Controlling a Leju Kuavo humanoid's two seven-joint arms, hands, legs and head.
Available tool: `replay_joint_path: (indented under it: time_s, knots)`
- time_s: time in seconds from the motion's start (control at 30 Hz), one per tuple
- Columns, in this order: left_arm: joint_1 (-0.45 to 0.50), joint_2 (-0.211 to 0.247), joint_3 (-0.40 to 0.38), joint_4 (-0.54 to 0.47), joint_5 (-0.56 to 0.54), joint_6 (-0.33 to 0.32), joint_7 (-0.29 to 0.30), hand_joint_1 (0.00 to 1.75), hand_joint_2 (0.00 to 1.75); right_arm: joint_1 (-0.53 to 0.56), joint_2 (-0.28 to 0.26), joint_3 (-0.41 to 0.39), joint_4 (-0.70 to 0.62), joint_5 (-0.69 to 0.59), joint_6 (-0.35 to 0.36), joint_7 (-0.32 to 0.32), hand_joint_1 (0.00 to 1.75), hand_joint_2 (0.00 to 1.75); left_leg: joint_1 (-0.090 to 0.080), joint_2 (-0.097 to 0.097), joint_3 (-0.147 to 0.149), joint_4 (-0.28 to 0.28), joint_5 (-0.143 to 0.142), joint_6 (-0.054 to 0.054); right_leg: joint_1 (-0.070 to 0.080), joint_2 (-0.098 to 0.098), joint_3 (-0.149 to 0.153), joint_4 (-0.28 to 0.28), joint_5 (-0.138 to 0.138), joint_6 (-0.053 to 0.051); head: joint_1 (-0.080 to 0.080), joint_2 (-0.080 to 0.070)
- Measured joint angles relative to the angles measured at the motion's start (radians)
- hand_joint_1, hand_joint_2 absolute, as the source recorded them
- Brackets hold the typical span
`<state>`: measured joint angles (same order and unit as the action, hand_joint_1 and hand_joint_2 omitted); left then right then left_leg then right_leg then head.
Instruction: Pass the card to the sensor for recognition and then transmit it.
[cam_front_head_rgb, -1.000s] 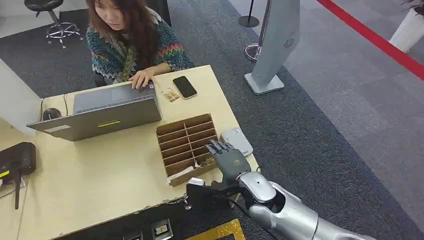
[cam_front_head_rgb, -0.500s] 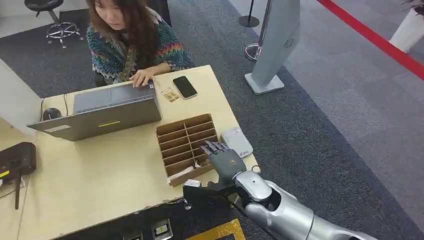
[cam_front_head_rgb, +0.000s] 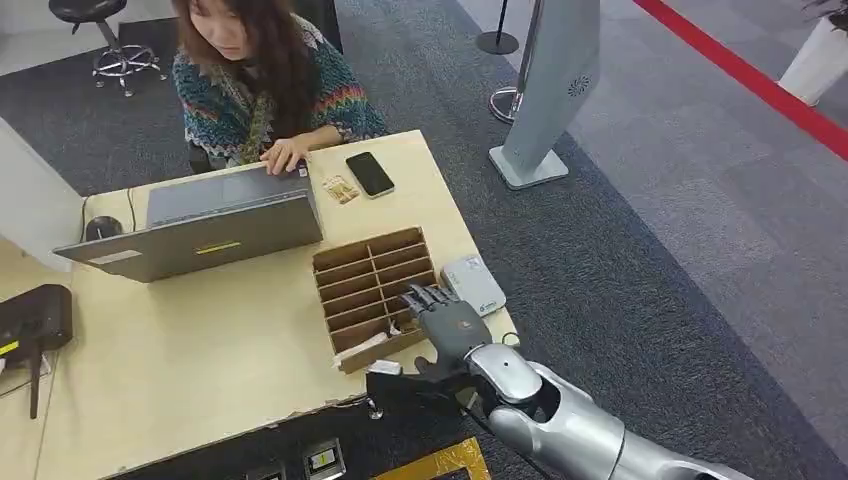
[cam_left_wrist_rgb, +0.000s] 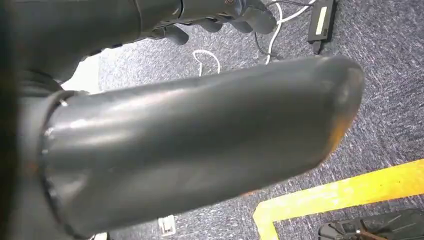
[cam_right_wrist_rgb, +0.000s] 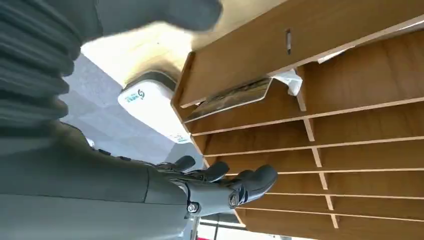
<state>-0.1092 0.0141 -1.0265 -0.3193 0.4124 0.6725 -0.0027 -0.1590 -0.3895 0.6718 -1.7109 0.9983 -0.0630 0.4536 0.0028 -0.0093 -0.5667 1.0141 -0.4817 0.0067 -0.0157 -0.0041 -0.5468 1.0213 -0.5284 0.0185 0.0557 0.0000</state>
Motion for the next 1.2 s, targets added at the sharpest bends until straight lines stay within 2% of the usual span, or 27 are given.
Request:
replay_joint_path:
  time_s: [0.27, 0.3, 0.33, 0.37, 0.4, 0.43, 0.57, 0.7, 0.73, 0.8, 0.83, 0.87, 0.9, 0.97, 1.0, 1.2]
  knots:
    - [0.0, 0.0, -0.001, 0.0, 0.0, 0.006, 0.0, 0.0, 0.0, 0.004, 0.0, -0.004, 0.0, 0.0, -0.019, 0.019, 1.47, 1.75, 0.0, 0.0, 0.0, 0.0, 0.0, 0.0, 0.0, 0.0, 0.0, 0.0, 0.0, 0.0, 0.0, 0.0]
    - [0.001, 0.0, -0.001, 0.0, 0.0, 0.006, 0.0, 0.0, 0.0, 0.005, 0.0, -0.005, 0.0, 0.0, -0.023, 0.021, 1.33, 1.75, 0.0, 0.0, 0.0, 0.0, 0.0, 0.0, 0.0, 0.0, 0.0, 0.0, 0.0, 0.0, 0.0, 0.0]
    - [0.001, 0.0, -0.001, 0.0, 0.0, 0.006, 0.0, 0.0, 0.0, 0.005, 0.0, -0.006, 0.0, 0.0, -0.026, 0.021, 1.06, 1.75, 0.0, 0.0, 0.0, 0.0, 0.0, 0.0, 0.0, 0.0, 0.0, 0.0, 0.0, 0.0, 0.0, 0.0]
    - [0.002, 0.0, -0.001, 0.0, 0.0, 0.006, 0.0, 0.0, 0.0, 0.005, 0.001, -0.007, 0.0, 0.0, -0.031, 0.024, 1.01, 1.75, 0.0, 0.0, 0.0, 0.0, 0.0, 0.0, 0.0, 0.0, 0.0, 0.0, 0.0, 0.0, 0.0, 0.0]
    - [0.003, 0.0, -0.001, 0.0, 0.0, 0.006, 0.0, 0.0, 0.0, 0.007, 0.001, -0.007, 0.0, -0.001, -0.035, 0.026, 0.87, 1.75, 0.0, 0.0, 0.0, 0.0, 0.0, 0.0, 0.0, 0.0, 0.0, 0.0, 0.0, 0.0, 0.0, 0.0]
    - [0.004, 0.0, -0.002, 0.0, 0.0, 0.006, 0.0, 0.0, 0.0, 0.01, 0.001, -0.007, 0.0, -0.001, -0.038, 0.028, 0.8, 1.75, 0.0, 0.0, 0.0, 0.0, 0.0, 0.0, 0.0, 0.0, 0.0, 0.0, 0.0, 0.0, 0.0, 0.0]
    - [0.005, 0.0, -0.003, 0.0, 0.0, 0.01, -0.005, 0.0, 0.0, 0.02, 0.001, -0.007, 0.003, -0.004, -0.05, 0.033, 0.8, 1.75, 0.0, 0.0, 0.0, 0.0, 0.0, 0.0, 0.0, 0.0, 0.0, 0.0, 0.0, 0.0, 0.0, 0.0]
    - [0.005, -0.002, -0.006, 0.0, 0.0, 0.012, -0.014, 0.0, 0.0, 0.03, 0.001, -0.006, 0.003, -0.008, -0.055, 0.042, 0.89, 1.75, 0.0, 0.0, 0.0, 0.0, 0.0, 0.0, 0.0, 0.0, 0.0, 0.0, 0.0, 0.0, 0.0, 0.0]
    - [0.005, -0.002, -0.006, 0.0, 0.0, 0.011, -0.014, 0.0, 0.0, 0.033, 0.001, -0.006, 0.003, -0.012, -0.056, 0.045, 1.01, 1.75, 0.0, 0.0, 0.0, 0.0, 0.0, 0.0, 0.0, 0.0, 0.0, 0.0, 0.0, 0.0, 0.0, 0.0]
    - [0.005, -0.002, -0.008, 0.0, 0.0, 0.009, -0.014, 0.0, 0.0, 0.041, 0.001, -0.006, 0.003, -0.014, -0.059, 0.05, 1.01, 1.75, 0.0, 0.0, 0.0, 0.0, 0.0, 0.0, 0.0, 0.0, 0.0, 0.0, 0.0, 0.0, 0.0, 0.0]
    - [0.005, -0.002, -0.008, 0.0, 0.0, 0.009, -0.014, 0.0, 0.0, 0.042, 0.001, -0.006, 0.003, -0.015, -0.062, 0.051, 1.08, 1.75, 0.0, 0.0, 0.0, 0.0, 0.0, 0.0, 0.0, 0.0, 0.0, 0.0, 0.0, 0.0, 0.0, 0.0]
    - [0.005, -0.002, -0.009, 0.0, 0.0, 0.008, -0.014, 0.0, 0.0, 0.042, 0.001, -0.006, 0.003, -0.018, -0.065, 0.051, 1.17, 1.75, 0.0, 0.0, 0.0, 0.0, 0.0, 0.0, 0.0, 0.0, 0.0, 0.0, 0.0, 0.0, 0.0, 0.0]
    - [0.005, -0.002, -0.011, 0.0, 0.0, 0.008, -0.014, 0.0, 0.0, 0.043, 0.001, -0.006, 0.003, -0.018, -0.068, 0.052, 1.5, 1.75, 0.0, 0.0, 0.0, 0.0, 0.0, 0.0, 0.0, 0.0, 0.0, 0.0, 0.0, 0.0, 0.0, 0.0]
    - [0.005, -0.002, -0.016, 0.0, 0.0, 0.006, -0.014, 0.0, 0.0, 0.044, 0.001, -0.005, 0.003, -0.019, -0.073, 0.052, 1.54, 1.75, 0.0, 0.0, 0.0, 0.0, 0.0, 0.0, 0.0, 0.0, 0.0, 0.0, 0.0, 0.0, 0.0, 0.0]
    - [0.005, -0.002, -0.017, 0.0, 0.0, 0.006, -0.012, 0.0, 0.0, 0.044, 0.002, -0.005, 0.003, -0.018, -0.075, 0.052, 1.71, 1.75, 0.0, 0.0, 0.0, 0.0, 0.0, 0.0, 0.0, 0.0, 0.0, 0.0, 0.0, 0.0, 0.0, 0.0]
    - [0.005, -0.002, -0.025, 0.0, 0.003, 0.0, 0.0, 0.0, 0.0, 0.045, 0.002, -0.005, 0.008, -0.019, -0.087, 0.051, 1.75, 1.75, 0.0, 0.0, 0.0, 0.0, 0.0, 0.0, 0.0, 0.0, 0.0, 0.0, 0.0, 0.0, 0.0, 0.0]
